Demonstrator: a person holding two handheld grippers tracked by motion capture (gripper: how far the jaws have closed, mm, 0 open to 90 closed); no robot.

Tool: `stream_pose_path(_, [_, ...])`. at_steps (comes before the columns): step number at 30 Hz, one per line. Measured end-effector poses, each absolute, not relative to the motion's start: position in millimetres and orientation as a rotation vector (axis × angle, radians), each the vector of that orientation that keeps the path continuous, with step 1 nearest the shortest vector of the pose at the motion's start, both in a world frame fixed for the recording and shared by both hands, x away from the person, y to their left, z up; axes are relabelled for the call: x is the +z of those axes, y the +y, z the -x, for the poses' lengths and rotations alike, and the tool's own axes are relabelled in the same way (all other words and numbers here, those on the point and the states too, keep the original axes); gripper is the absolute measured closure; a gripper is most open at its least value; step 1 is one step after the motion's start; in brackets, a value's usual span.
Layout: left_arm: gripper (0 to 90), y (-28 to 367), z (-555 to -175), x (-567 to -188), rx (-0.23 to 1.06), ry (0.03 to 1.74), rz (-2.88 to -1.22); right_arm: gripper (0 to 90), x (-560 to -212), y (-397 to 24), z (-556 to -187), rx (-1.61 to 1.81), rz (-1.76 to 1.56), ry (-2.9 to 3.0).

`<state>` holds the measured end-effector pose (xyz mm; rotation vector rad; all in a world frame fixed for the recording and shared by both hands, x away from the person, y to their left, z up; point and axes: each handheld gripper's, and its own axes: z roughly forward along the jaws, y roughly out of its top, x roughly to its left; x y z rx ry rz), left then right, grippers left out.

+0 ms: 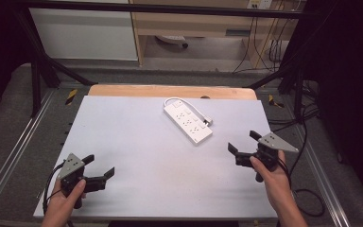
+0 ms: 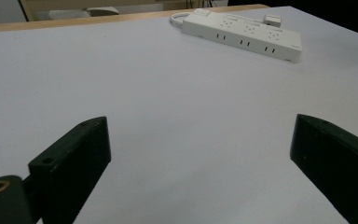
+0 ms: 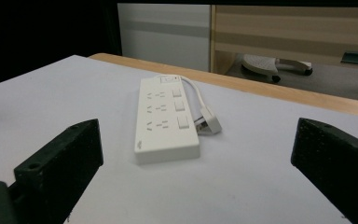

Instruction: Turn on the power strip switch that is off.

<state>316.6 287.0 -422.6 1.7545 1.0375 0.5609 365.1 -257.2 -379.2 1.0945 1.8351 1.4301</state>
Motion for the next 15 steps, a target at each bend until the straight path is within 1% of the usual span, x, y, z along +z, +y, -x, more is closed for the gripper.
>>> stream_pose_path(6, [5.1, 286, -316, -422, 0.563, 1.036, -1.753, 2.8, -403, -272, -344, 1.408, -1.104, 1.831])
stream_pose_path(11, [5.2, 286, -315, -422, 0.562, 1.033, -1.758, 3.6, -432, -278, -344, 1.32, -1.18, 1.84])
stream_pose_path(15, [5.1, 286, -315, -421, 0.562, 1.03, -1.754, 3.8, -442, -278, -346, 1.272, -1.212, 1.87])
